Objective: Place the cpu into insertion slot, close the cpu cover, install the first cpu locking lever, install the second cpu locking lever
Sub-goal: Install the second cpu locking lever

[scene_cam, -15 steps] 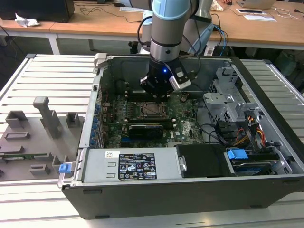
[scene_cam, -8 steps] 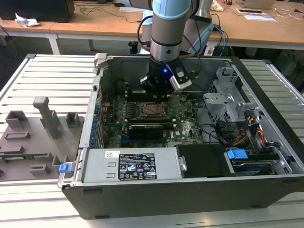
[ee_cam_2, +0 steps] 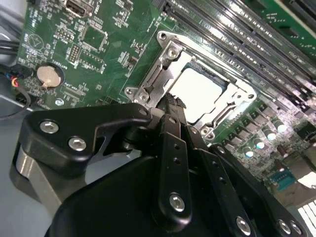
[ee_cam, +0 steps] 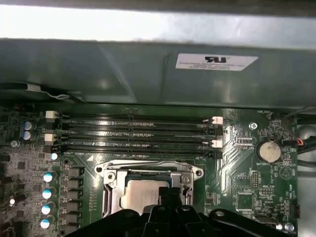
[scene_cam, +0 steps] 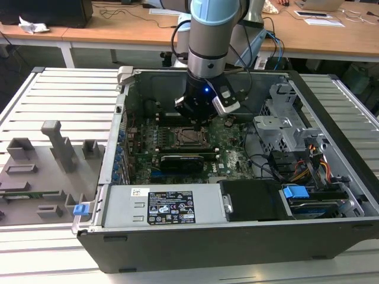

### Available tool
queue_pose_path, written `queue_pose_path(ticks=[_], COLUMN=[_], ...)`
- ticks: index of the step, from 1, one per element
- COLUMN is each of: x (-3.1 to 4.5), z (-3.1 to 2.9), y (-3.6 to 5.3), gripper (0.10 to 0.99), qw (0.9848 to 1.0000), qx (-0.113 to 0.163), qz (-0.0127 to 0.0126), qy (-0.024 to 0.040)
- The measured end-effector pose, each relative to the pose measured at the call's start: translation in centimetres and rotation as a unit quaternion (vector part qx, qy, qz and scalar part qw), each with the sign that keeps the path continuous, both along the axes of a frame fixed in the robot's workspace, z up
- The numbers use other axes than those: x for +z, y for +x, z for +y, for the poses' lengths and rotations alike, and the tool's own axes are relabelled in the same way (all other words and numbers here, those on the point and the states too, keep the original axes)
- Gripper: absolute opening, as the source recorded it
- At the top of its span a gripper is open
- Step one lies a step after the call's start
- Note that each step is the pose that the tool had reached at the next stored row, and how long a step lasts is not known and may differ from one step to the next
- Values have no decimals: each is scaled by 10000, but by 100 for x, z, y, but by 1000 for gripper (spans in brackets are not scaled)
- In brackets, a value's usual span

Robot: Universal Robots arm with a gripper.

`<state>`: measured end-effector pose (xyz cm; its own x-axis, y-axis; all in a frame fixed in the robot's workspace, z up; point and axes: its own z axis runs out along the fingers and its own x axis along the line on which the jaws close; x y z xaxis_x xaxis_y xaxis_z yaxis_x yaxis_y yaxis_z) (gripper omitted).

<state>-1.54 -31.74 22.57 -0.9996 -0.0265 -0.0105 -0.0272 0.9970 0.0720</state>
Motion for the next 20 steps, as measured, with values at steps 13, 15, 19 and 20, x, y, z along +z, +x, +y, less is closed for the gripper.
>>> queue_pose_path(ticks=[13, 15, 19, 20], x=[169, 169, 169, 169], z=[-145, -165, -203, -209], y=[0, 0, 0, 0], gripper=[106, 106, 106, 106], qw=[10000, 10000, 10000, 10000], qx=[1, 1, 1, 1], qz=[0, 0, 0, 0], qy=[0, 0, 0, 0])
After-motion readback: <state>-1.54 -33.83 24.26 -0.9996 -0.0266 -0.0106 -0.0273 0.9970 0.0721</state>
